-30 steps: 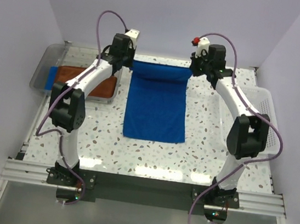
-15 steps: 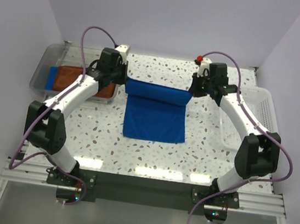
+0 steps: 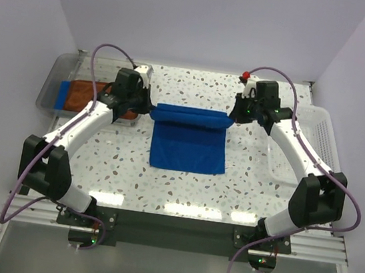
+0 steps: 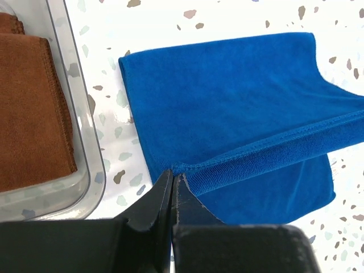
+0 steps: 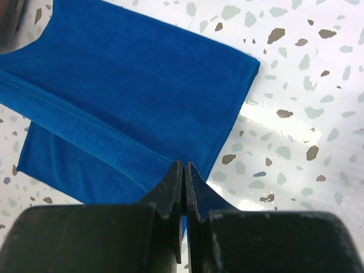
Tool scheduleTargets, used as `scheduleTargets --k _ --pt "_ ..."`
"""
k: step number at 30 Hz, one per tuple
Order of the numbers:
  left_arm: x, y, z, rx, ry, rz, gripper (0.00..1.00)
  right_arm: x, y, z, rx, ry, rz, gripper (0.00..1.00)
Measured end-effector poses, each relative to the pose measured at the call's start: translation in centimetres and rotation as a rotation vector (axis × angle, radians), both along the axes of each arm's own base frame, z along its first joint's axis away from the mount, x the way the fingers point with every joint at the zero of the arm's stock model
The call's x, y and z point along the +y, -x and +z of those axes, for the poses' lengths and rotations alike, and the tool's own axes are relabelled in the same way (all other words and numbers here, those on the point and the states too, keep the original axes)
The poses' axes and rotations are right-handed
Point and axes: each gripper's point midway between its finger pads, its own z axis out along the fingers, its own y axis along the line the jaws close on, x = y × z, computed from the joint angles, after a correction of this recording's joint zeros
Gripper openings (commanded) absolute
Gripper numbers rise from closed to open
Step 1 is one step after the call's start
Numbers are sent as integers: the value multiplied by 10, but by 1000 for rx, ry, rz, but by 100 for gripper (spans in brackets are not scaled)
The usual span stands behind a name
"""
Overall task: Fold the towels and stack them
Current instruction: Fold the towel
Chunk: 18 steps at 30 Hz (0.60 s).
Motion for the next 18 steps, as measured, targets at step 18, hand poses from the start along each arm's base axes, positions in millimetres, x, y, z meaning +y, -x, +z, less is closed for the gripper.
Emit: scheduleTargets --k 18 --pt "2 78 -81 246 25 -37 0 3 79 -81 306 -66 -53 0"
